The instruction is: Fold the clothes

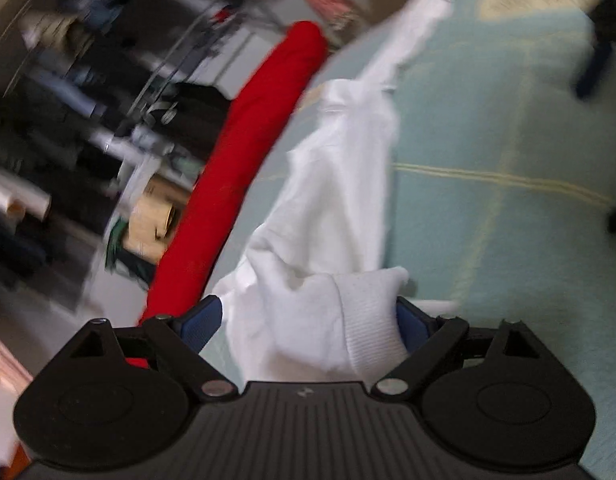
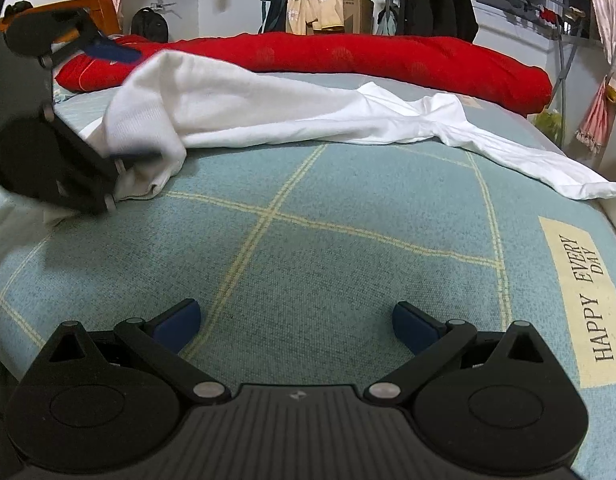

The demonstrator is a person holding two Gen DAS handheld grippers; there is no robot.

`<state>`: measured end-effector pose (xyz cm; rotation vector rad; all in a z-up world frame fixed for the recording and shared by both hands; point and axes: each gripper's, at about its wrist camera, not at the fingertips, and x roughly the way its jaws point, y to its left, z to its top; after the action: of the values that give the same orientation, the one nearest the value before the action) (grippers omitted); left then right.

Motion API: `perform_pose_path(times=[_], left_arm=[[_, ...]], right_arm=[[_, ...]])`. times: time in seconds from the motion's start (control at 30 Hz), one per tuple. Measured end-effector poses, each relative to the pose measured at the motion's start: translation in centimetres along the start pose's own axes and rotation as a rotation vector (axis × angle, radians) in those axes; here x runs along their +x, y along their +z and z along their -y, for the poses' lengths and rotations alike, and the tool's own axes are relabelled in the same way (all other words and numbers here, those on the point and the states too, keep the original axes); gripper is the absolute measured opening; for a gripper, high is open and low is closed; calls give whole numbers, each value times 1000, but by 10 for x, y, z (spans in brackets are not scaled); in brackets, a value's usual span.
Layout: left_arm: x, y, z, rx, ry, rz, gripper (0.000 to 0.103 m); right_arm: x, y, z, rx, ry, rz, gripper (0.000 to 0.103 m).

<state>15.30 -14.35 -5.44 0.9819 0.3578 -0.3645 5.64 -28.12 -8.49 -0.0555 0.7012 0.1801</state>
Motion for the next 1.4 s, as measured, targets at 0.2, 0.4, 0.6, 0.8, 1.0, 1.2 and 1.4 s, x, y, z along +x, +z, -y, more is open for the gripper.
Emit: perform_pose_path(times=[0.2,0.4,0.6,0.8,1.0,1.2,1.4], left_arm=[[31,-29,-68,-323,-57,-86,91],[54,-65,-84,-527,-167,-126,95],[57,-79,-89,-581,-205,-103,95],[69,-91,-100,-660,-269,-101,95],[76,-100,-106,-743,-327,-106,95],[70,-105,-109,-754,-326,-99,95],[58,-115,-119,-737,-259,-137,95]], right_arm=[[0,2,0,-12,0,-7,103],[-6,26,4,39,156,-4,103],[24,63,2,216,528,36,103],[90,73,6,443,666,-42,103],[99,82,7,497,700,-16,103],[104,91,7,516,729,5,103],[122,97,7,527,713,-7,103]])
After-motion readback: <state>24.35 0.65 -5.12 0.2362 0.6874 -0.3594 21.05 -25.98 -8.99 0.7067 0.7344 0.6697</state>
